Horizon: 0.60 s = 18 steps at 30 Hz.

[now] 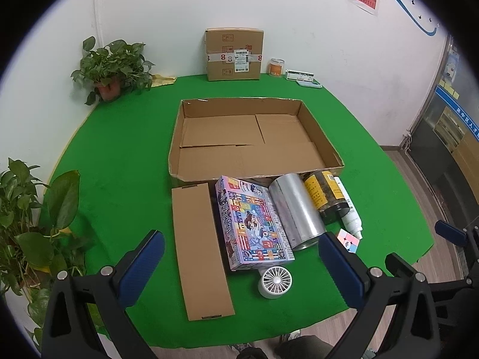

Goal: Organize rigid objects
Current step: 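Move the left tool toward the flat cardboard strip beside the tray box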

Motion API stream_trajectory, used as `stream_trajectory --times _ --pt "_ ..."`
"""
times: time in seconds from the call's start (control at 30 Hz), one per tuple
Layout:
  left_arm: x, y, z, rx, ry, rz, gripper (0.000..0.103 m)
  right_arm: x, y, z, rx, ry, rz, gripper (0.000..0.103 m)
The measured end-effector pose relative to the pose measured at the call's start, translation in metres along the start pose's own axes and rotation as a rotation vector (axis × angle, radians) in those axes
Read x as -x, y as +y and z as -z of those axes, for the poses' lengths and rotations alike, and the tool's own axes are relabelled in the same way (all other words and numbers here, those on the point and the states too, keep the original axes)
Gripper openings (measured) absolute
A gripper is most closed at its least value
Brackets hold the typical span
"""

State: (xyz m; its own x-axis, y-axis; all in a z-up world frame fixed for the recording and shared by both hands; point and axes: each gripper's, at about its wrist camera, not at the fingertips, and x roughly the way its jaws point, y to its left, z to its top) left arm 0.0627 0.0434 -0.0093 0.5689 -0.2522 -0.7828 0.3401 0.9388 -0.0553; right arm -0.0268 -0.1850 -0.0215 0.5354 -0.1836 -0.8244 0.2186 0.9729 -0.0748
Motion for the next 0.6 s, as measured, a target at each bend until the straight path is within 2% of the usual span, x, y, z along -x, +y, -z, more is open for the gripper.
stream_trajectory --times 0.23,0.6 --pt "-0.013 -0.004 -0.009 0.039 0.029 -0.032 0.102 -0.016 -0.013 -0.018 0.006 0.012 -0.037 0.102" --pt "-0.021 -0.037 -0.032 0.096 0.042 -0.134 0.102 -0.06 -0.053 -0.055 0.043 0.025 -0.137 0.102"
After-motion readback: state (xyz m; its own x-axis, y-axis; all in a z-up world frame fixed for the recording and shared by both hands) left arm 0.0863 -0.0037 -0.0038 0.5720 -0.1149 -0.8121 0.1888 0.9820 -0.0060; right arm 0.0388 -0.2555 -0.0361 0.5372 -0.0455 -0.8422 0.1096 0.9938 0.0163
